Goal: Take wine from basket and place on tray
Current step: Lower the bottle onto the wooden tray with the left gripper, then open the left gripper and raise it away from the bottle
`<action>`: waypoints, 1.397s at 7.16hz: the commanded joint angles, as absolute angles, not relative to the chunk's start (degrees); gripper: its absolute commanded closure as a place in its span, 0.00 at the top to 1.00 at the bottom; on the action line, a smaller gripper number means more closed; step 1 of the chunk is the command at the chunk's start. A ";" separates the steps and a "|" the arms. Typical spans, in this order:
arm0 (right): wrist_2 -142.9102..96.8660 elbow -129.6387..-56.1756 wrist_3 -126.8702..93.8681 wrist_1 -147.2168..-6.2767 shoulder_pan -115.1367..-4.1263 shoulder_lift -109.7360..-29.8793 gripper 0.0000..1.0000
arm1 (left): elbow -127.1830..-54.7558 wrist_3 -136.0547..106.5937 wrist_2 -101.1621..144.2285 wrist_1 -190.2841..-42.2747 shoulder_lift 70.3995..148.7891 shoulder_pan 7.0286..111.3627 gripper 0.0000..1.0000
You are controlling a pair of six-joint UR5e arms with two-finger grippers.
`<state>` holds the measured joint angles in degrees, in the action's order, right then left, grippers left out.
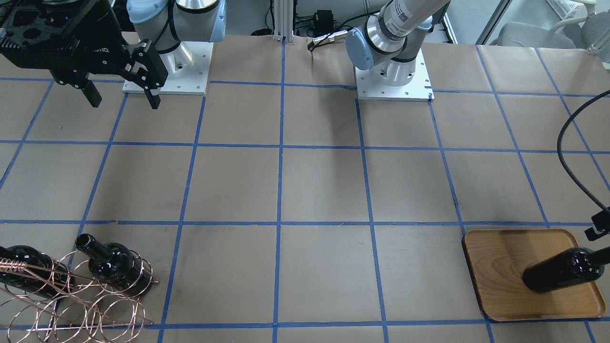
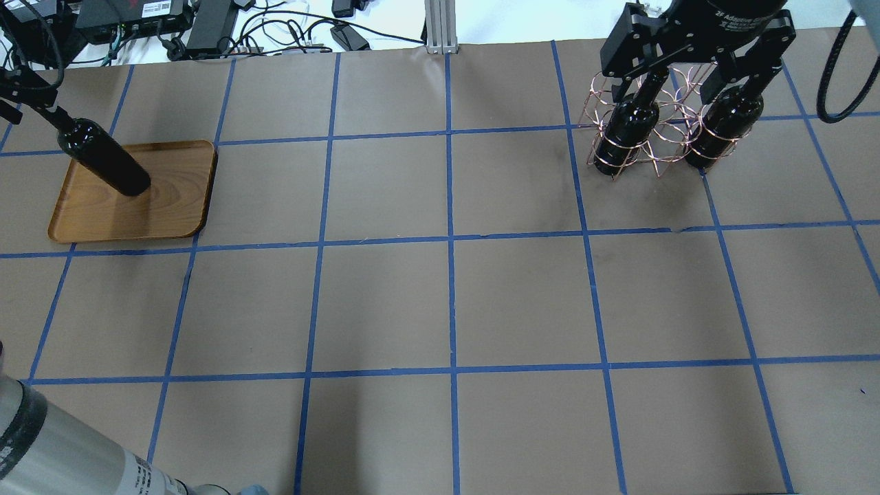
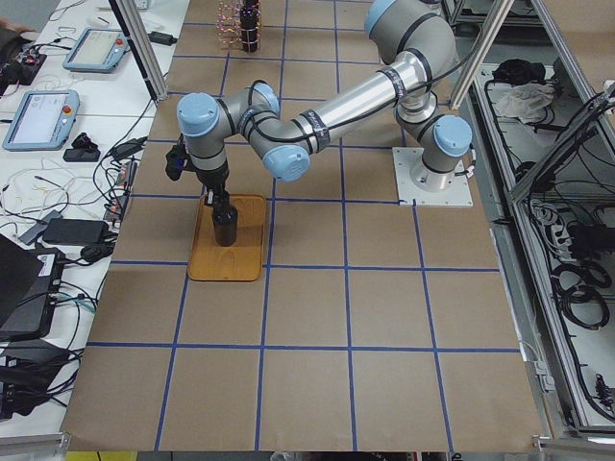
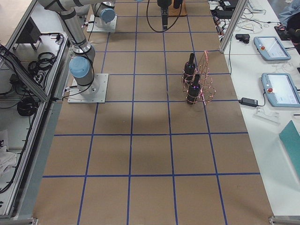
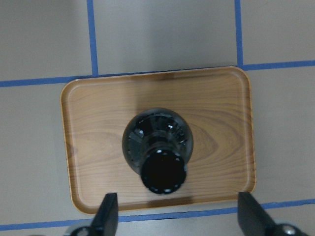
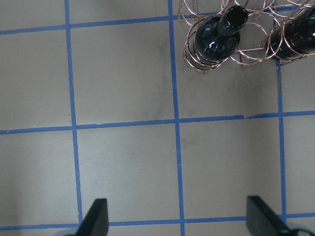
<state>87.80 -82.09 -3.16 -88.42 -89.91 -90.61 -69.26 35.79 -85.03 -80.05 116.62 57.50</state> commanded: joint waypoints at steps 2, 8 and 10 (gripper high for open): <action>87.80 -82.09 -3.08 -88.42 -89.91 -90.62 1.00 | -70.48 26.27 -88.06 -85.41 109.98 63.87 1.00; 87.80 -82.09 -3.08 -88.42 -89.91 -90.62 1.00 | -83.49 0.60 -87.63 -86.57 93.00 85.65 1.00; 87.80 -82.09 -3.08 -88.50 -89.91 -90.62 1.00 | -85.07 -1.23 -90.77 -86.57 91.50 91.82 1.00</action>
<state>87.80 -82.10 -3.08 -88.43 -89.91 -90.61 -84.01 0.46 -88.69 -86.60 92.68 88.06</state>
